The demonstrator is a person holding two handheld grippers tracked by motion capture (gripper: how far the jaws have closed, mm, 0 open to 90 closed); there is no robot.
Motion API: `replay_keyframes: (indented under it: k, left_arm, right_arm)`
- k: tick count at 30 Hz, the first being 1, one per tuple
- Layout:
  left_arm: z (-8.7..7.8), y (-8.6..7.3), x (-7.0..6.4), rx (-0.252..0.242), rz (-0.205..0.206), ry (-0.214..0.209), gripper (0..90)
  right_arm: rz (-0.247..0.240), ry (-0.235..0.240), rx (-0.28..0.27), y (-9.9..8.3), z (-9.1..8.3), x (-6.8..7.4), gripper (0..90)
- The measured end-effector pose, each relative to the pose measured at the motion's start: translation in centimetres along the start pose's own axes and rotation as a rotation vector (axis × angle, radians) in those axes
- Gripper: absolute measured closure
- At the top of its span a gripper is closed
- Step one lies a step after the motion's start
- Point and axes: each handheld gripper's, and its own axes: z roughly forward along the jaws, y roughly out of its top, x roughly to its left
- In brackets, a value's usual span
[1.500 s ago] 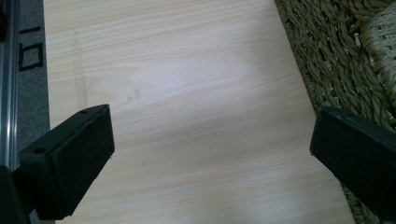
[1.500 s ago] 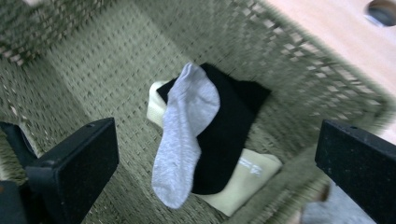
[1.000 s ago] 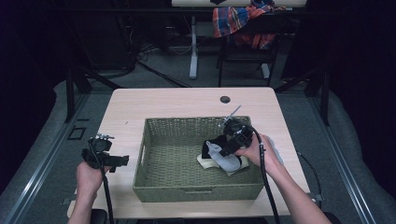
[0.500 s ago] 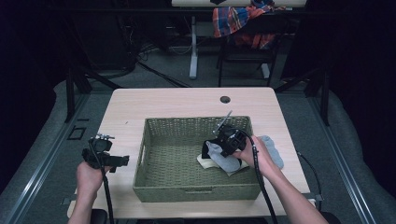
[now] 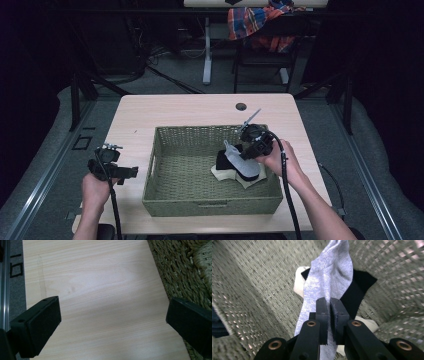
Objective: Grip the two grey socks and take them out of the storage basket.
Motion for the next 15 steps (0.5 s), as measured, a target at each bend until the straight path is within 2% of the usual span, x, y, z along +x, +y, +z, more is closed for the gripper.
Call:
replay_keyframes:
  k: [7,8,9,15]
  left_arm:
    - [0.0,0.0,0.0,-0.003,0.000,0.002,0.0]
    - [0.0,0.0,0.0,-0.004,0.000,0.003,0.0]
    - [0.0,0.0,0.0,-0.003,0.001,0.002,0.0]
    - [0.0,0.0,0.0,-0.002,0.001,0.001,0.0]
  right_arm:
    - [0.012,-0.015,-0.065,-0.4,-2.9,-0.3,85.7]
    - [0.012,-0.015,-0.065,-0.4,-2.9,-0.3,85.7]
    - [0.023,-0.022,-0.090,-0.6,-3.6,-0.4,85.7]
    - [0.037,-0.031,-0.130,-0.9,-5.2,-0.6,85.6]
